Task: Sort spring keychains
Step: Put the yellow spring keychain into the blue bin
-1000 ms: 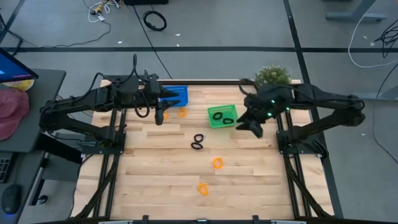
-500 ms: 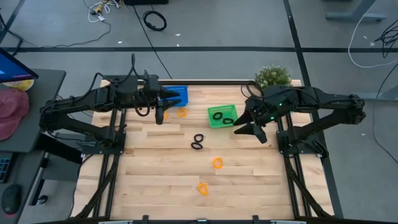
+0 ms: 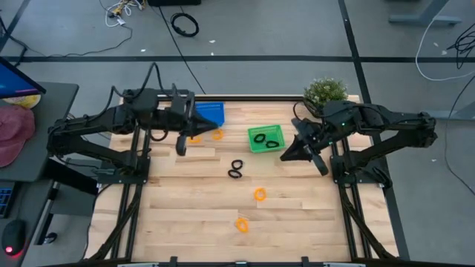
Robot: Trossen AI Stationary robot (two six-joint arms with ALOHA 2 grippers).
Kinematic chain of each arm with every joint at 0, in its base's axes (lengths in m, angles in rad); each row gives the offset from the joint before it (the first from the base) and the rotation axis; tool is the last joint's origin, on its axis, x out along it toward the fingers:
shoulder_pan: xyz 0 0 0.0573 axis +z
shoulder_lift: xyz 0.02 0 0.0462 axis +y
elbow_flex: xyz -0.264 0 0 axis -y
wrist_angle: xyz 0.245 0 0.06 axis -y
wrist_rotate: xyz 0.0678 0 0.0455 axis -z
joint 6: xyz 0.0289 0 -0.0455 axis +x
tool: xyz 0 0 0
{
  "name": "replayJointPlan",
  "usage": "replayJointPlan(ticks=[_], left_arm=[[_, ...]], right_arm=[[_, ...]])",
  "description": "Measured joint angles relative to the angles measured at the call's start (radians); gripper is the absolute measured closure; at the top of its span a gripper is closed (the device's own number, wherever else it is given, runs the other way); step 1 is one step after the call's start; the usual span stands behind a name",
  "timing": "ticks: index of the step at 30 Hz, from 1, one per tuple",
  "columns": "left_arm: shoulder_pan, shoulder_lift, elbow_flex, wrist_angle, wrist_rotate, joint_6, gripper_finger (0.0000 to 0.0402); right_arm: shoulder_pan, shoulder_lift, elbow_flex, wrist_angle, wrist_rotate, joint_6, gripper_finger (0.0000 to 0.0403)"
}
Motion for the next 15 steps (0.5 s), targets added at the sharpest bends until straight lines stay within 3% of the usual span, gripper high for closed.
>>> replayJointPlan(ticks=[4,10,15], left_arm=[[-0.006,0.016,0.0,-0.004,0.048,-0.023,0.0397],[-0.012,0.026,-0.001,-0.006,-0.033,-0.028,0.0398],[-0.012,0.026,-0.001,-0.027,-0.076,-0.05,0.0394]], right_arm=[[0.0,0.0,0.0,0.009,-0.006,0.001,0.0383],[-0.004,0.0,0.0,0.053,0.011,0.017,0.0399],[-0.004,0.008,0.0,0.055,0.02,0.078,0.0386]])
